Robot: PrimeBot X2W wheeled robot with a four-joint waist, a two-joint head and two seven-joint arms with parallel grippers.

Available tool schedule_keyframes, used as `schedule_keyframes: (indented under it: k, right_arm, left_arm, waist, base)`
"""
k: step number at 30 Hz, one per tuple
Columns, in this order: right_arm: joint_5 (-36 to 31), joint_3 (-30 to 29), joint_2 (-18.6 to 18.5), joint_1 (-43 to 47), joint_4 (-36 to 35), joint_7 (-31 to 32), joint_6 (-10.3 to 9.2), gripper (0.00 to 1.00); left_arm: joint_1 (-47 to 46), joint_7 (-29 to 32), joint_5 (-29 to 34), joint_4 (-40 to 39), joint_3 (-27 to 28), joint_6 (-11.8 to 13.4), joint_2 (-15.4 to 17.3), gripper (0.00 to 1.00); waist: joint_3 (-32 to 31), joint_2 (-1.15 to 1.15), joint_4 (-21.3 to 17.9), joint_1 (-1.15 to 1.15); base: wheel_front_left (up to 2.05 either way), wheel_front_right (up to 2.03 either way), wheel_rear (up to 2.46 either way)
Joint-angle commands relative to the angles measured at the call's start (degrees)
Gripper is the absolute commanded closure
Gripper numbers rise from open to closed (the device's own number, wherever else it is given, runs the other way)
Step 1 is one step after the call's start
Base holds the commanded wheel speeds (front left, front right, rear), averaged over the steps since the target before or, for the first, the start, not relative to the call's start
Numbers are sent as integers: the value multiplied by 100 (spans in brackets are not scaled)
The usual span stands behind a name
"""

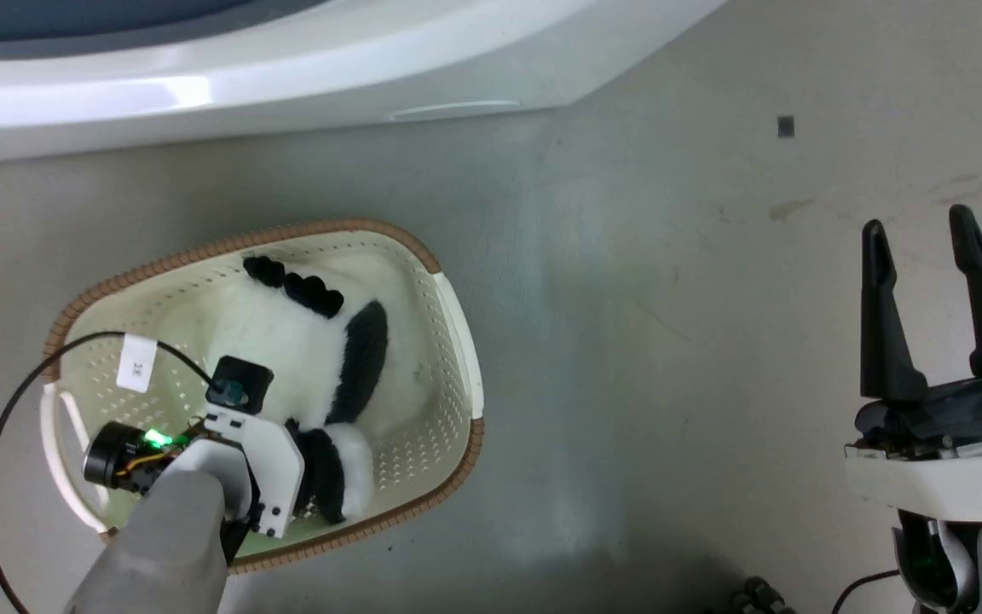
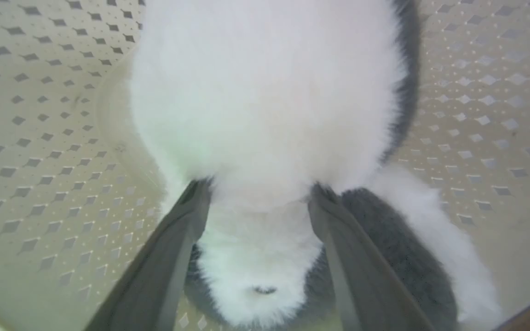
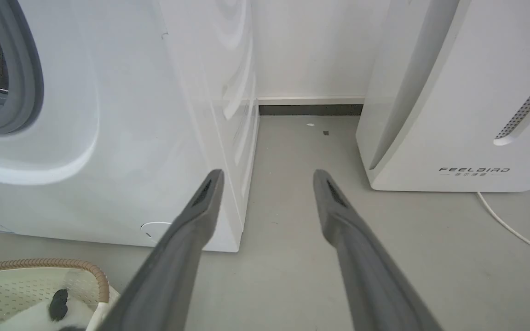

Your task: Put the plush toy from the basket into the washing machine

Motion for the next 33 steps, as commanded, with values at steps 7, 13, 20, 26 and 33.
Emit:
schedule_keyframes:
  k: [7,13,20,26,33]
  right_arm:
    - [72,-36,5,-238,-94,-133,-5,0]
    - [79,-51,5,-271,-88,-144,-5,0]
    - [56,-57,5,-292,-44,-144,-5,0]
    - [41,-24,5,-288,72,-144,-5,0]
    - [-3,22,5,-219,238,-144,-5,0]
  left_arm:
    - [-471,-47,-113,517,-249,-14,119,0]
    - [-429,26,-226,569,-324,-157,41,100]
    - [-326,-141,-353,570,-369,-227,-28,100]
    - [-115,-454,-470,570,-388,-247,-147,100]
    - [254,-810,-556,570,-448,-260,-278,100]
  waist:
    - [445,0,-132,-1]
    - [446,0,-129,-1]
    - [282,0,-75,-1]
    - [-111,0,-23,-1]
    - [-798,0,56,-1]
  base:
    - [0,0,0]
    - [0,0,0]
    - [0,0,0]
    - [0,0,0]
    - [0,0,0]
